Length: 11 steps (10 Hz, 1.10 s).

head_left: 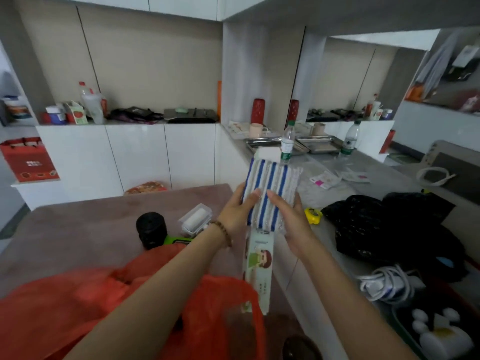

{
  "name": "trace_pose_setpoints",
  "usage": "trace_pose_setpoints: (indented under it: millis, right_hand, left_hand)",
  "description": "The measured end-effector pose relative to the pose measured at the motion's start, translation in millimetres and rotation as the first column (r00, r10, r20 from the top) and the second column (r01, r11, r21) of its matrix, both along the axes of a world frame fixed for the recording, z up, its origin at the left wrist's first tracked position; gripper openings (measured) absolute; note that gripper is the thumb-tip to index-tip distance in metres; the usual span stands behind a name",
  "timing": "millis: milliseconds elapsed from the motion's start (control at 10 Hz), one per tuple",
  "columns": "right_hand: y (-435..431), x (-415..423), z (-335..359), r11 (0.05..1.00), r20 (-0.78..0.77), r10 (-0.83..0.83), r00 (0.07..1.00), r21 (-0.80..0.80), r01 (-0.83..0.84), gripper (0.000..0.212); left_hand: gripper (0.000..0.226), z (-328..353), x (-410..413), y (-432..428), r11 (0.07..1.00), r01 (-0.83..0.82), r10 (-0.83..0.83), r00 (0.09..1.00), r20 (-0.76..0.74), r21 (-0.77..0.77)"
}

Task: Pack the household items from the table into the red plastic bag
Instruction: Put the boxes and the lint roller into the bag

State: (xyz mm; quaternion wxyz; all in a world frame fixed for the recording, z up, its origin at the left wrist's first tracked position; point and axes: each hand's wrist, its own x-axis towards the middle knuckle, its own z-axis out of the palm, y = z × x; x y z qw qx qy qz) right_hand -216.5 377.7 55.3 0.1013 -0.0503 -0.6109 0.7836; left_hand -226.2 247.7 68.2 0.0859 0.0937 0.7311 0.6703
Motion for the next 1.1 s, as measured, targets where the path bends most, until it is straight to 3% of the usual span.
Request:
trace_pose_setpoints:
  millis: [100,200,300,400,500,600,700,800,900,1000,1100]
  right_hand:
    - [-14.6,21.9,44.4,0.978,-0.075,0.187,0.979,0.105,-0.179,0.04]
    - [-39.6,41.4,75.1,0.972,-0.127,0.175,0.976,0.182,-0.15,0.043]
    - [-59.7,57.6,101.5,0.974,-0.128,0.174,0.976,0.17,-0.151,0.039]
    - [-76.5,75.5,114.3,0.961,-0.097,0.261,0.96,0.122,-0.249,0.034]
    - [-95.4,94.7,103.8,0.932,0.02,0.353,0.935,0.074,-0.354,0.042]
    - [-113.2,120.0,72.9,0.882,0.232,0.459,0.858,-0.001,-0.472,0.032]
    - [-124.2,143.8,38.2,0.851,0.401,0.501,0.767,-0.065,-0.521,0.042]
    - [-132.8,158.3,13.7,0.791,0.526,0.559,0.642,-0.104,-0.604,0.054]
    - [-143.8,167.2,-4.5,0.714,0.595,0.626,0.504,-0.177,-0.678,0.037]
    - [-157.0,171.2,-20.6,0.658,0.628,0.653,0.423,-0.192,-0.728,0.034]
    - [-174.6,171.2,-33.6,0.616,0.665,0.654,0.361,-0.19,-0.765,0.049]
  left_hand:
    - [0.044,37.5,7.2,-22.2,0.996,0.03,-0.023,0.997,-0.077,0.085]
    - [0.046,54.6,29.5,-50.7,1.0,0.011,-0.009,0.992,-0.123,0.02]
    - [0.047,83.5,63.2,-91.1,0.991,0.129,-0.119,0.974,-0.191,0.041]
    - [0.051,77.2,88.6,-139.2,0.994,0.045,-0.066,0.976,-0.208,-0.101]
    - [0.047,38.7,118.3,-189.9,0.934,-0.134,0.071,0.978,-0.195,-0.331]
    - [0.054,-7.0,159.7,-237.5,0.78,-0.152,0.063,0.984,-0.165,-0.607]
    - [0.069,-44.3,186.4,-277.8,0.339,-0.135,-0.064,0.984,-0.166,-0.931]
    - [0.049,-61.4,192.2,-304.7,0.112,-0.205,0.007,0.979,-0.206,-0.972]
    - [0.032,-63.9,187.7,-323.8,0.162,-0.313,0.114,0.948,-0.297,-0.936]
    - [0.03,-59.9,179.4,-334.1,0.319,-0.374,0.242,0.921,-0.306,-0.871]
    - [0.027,-50.4,168.0,-336.9,0.414,-0.41,0.315,0.902,-0.295,-0.813]
